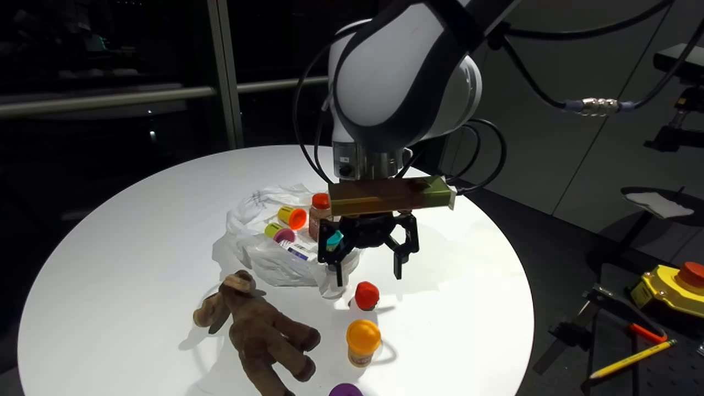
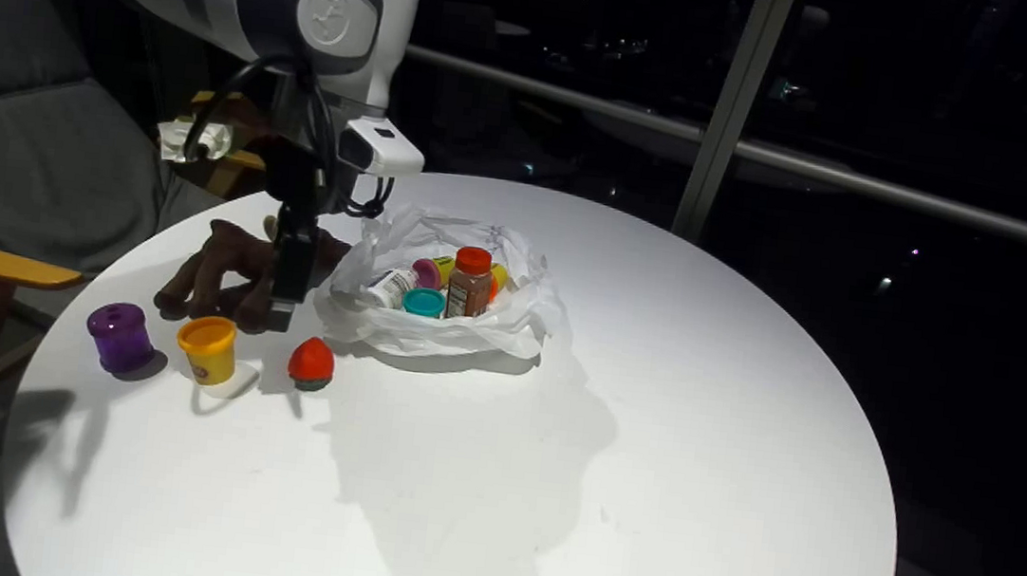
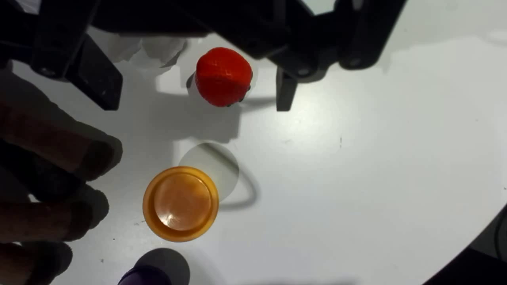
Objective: Put the object on the table in the plastic bag
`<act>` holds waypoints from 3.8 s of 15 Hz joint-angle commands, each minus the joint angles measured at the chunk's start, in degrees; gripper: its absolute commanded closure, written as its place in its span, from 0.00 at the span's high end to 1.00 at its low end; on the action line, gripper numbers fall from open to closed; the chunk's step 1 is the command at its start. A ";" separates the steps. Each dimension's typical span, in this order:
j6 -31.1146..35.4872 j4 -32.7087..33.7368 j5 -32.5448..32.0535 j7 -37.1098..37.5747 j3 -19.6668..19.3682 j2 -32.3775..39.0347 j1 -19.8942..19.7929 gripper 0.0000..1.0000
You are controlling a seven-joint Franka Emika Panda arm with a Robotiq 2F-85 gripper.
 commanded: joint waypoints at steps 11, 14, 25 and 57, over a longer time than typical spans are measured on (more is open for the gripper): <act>11.91 -6.72 -0.95 -5.60 2.88 0.87 1.65 1.00; 12.96 -6.52 -0.60 -6.98 3.64 2.24 2.03 1.00; 16.66 -7.30 0.94 -8.58 5.55 3.61 2.83 0.54; -2.97 34.60 -14.65 13.78 -4.57 19.83 0.35 0.23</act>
